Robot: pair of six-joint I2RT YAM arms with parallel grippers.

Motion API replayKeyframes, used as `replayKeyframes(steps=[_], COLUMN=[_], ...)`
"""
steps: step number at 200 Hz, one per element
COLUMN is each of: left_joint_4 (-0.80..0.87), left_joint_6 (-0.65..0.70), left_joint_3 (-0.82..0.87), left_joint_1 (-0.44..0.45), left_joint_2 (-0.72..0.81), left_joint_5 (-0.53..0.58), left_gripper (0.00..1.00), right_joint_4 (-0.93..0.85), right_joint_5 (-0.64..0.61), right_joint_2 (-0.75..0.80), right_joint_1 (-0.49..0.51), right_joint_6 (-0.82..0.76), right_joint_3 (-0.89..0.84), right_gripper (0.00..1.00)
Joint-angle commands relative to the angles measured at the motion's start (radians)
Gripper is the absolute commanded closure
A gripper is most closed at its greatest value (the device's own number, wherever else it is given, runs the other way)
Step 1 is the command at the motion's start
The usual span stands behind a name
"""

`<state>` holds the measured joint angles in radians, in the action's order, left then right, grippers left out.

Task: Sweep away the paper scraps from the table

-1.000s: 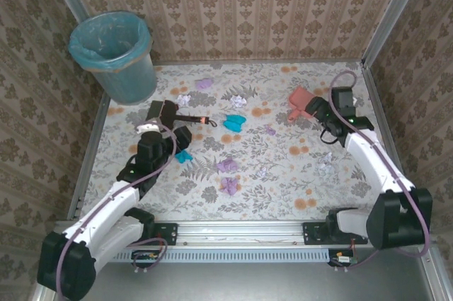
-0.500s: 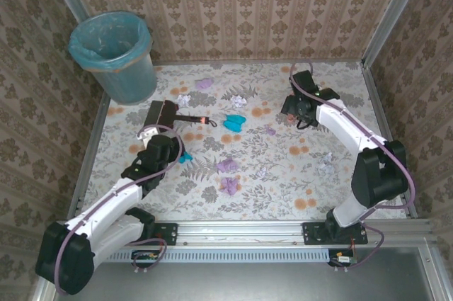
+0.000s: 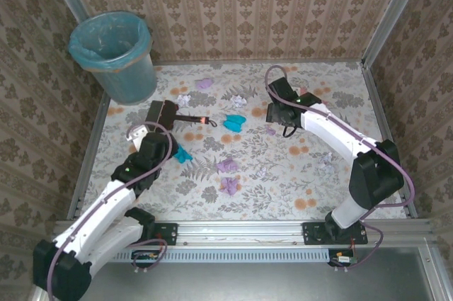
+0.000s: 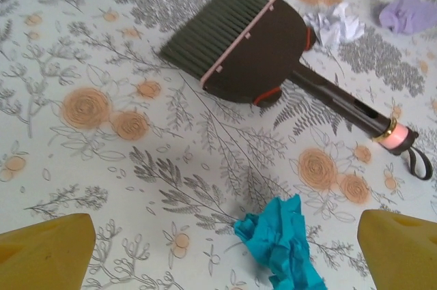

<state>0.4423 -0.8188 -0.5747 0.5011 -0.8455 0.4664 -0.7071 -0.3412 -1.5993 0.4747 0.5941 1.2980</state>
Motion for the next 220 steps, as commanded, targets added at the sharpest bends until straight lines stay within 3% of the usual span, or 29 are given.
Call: replayKeyframes(steps=[1,34,72,124,165,192,220], left_joint_4=[0.065,0.29,0.48,0.47,0.521,0.547,0.53], left_joint_6=[-0.055,-0.219,-0.453,-0.585,-0.651,-0.684,-0.712], left_joint_3=[-0.126,-0.41,-0.676,-0.881,-1.063,-1.118,-1.111], left_joint_1=[-0.009,-0.013,-0.024,-0.105,-0.126,-0.145,-0.163], left_joint_2=[-0.123,-0.419,-0.705,-0.985,-1.177,-1.234,-1.249], left_joint_5=[-0.117,-0.167,-0.214,-0.33,-0.343,-0.333,-0.311], left_gripper=[0.0,0.0,0.04,0.06,0.07,0.08,0.18], right_joint_4=[0.054,0.21,0.305,0.431,0.537,0.588,0.647], right_joint_5=[0.066,0.174,0.196,0.18,0.202,0.212,0.216], right_joint_2=[0.057,0.09,0.101,0.183,0.274,0.325,0.357], right_joint_1=[0.039,0.091,0.167,0.238,0.243,0.246,0.246], right_joint_6=[-0.126,-0.236,-0.297,-0.343,-0.332,-0.336,-0.335], right_joint_3=[-0.062,-0.153,-0.22,-0.355,-0.462,-0.505,-0.542], right_gripper=[0.25,0.25,0.26,0.26,0.26,0.26,0.25])
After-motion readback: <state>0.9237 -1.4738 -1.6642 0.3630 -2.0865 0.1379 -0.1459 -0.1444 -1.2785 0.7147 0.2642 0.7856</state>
